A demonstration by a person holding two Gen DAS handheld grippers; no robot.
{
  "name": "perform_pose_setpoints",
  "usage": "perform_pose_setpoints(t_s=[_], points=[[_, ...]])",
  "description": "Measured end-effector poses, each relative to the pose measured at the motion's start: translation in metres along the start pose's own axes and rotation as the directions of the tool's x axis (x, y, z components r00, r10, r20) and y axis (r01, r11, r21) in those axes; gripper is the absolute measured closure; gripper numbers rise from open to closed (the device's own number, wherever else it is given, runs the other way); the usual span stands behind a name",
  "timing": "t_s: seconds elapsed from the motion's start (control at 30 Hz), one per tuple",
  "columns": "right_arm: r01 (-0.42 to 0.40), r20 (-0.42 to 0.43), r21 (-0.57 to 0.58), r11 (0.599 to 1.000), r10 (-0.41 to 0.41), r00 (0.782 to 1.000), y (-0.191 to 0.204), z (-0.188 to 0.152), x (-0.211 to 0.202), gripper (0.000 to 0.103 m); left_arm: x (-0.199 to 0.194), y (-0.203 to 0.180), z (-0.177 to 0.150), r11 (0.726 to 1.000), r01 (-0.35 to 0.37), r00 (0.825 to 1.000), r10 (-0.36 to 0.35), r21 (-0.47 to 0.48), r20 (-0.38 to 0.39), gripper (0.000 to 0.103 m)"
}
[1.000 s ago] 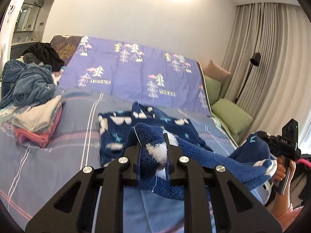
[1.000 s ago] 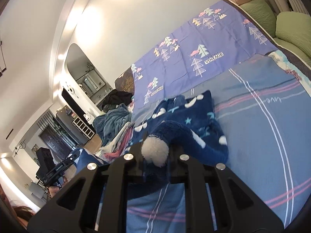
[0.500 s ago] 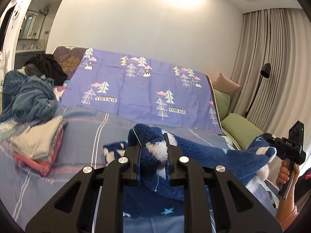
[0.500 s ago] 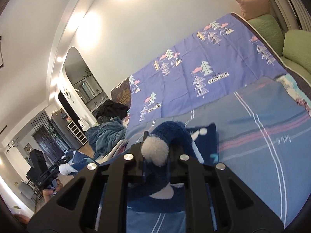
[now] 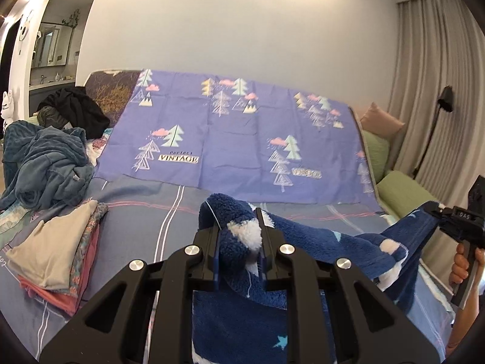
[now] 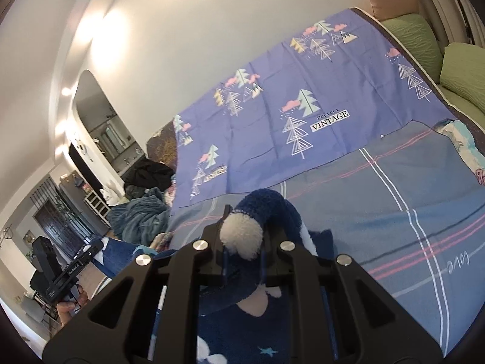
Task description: Fold small clothes
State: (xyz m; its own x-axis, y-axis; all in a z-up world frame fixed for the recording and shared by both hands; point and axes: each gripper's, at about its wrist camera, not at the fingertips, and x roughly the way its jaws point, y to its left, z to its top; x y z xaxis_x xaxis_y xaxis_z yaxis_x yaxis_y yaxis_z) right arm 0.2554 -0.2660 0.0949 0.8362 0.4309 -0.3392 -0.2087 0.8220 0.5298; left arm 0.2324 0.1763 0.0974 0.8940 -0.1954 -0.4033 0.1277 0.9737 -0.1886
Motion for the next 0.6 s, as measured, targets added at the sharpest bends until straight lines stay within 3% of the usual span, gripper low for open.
perform_pose_setpoints(t_s=[0.13,0.23,0.33,0.4,0.47,0.5,0.57,0.6], points=[[0.071,-0.071,0.027,0.997,-0.069,0.995,-0.017,0.01,0.052,0.089,0.051,0.011,-0.003,0.999,-0.028,0.998,0.026,-0.03,-0.064,0.085],[0.16,-0.143,0.043,0.986,-0.153,0.978,-0.039,0.01,0.101,0.088,0.1,0.021,-0.017,0.997,-0.066,0.99,0.06,-0.04,-0.129,0.084],[0.219,-0.239,0.068,0.973,-0.197,0.951,-0.064,-0.004,0.141,0.085,0.148,0.028,-0.047,0.989,-0.145,0.964,0.145,0.017,-0.222,0.083],[0.245,-0.297,0.089,0.965,-0.209,0.932,-0.08,-0.019,0.159,0.085,0.162,0.037,-0.058,0.988,-0.157,0.95,0.151,0.002,-0.274,0.083],[0.236,-0.32,0.083,0.968,-0.199,0.926,-0.086,-0.028,0.163,0.082,0.16,0.046,-0.06,0.989,-0.141,0.953,0.122,-0.048,-0.279,0.083],[0.225,-0.317,0.08,0.971,-0.189,0.929,-0.086,-0.03,0.16,0.082,0.155,0.049,-0.058,0.989,-0.129,0.958,0.106,-0.07,-0.266,0.083],[0.196,-0.301,0.093,0.976,-0.16,0.94,-0.087,-0.03,0.151,0.066,0.149,0.05,-0.054,0.99,-0.118,0.964,0.095,-0.08,-0.248,0.079],[0.185,-0.286,0.103,0.977,-0.149,0.947,-0.088,-0.028,0.142,0.065,0.146,0.047,-0.051,0.991,-0.111,0.966,0.091,-0.073,-0.243,0.077]])
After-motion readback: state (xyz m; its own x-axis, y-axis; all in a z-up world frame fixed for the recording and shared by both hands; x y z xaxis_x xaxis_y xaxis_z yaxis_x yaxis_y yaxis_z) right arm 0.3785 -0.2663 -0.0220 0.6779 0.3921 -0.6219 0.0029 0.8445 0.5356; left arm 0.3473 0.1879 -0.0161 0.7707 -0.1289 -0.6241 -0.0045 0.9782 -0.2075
